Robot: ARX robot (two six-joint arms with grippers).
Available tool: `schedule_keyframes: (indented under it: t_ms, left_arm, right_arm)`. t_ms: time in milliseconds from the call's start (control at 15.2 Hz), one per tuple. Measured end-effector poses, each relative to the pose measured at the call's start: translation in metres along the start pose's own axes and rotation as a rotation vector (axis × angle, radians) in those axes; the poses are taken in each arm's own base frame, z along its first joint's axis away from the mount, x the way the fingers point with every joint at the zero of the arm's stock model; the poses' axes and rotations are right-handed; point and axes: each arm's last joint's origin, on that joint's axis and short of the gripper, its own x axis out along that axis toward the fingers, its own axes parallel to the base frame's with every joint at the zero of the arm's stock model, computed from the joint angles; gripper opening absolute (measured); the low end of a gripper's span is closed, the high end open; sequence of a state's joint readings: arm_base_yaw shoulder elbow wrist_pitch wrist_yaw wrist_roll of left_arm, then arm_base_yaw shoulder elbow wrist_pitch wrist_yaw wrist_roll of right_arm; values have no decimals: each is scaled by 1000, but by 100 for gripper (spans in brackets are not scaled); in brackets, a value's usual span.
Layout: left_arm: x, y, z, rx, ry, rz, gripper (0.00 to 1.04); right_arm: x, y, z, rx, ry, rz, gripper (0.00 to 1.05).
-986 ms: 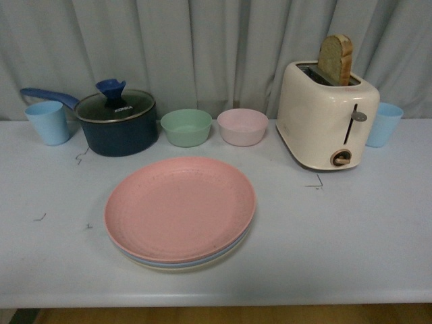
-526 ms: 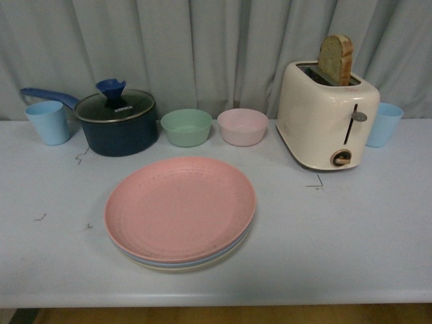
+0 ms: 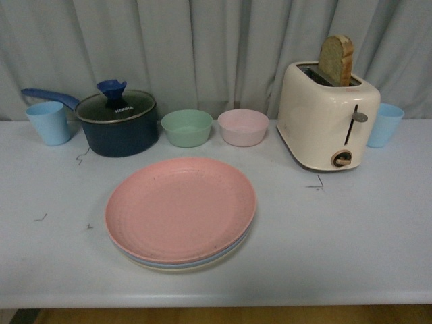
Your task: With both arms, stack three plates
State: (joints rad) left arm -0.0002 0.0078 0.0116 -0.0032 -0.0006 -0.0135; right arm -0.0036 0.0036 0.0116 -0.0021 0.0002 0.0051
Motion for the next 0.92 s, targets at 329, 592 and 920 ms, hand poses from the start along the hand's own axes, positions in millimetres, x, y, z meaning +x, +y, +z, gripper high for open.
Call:
schedule_keyframes:
  t_ms: [329, 592, 920]
  left_arm:
    - [0, 0, 0, 0, 0, 0, 98]
    - [0, 0, 0, 0, 0, 0, 98]
    - [0, 0, 0, 0, 0, 0, 98]
  right_arm:
    - [0, 0, 0, 0, 2, 3, 63]
    - [0, 0, 0, 0, 2, 3, 97]
    - [0, 0, 0, 0, 2, 3, 98]
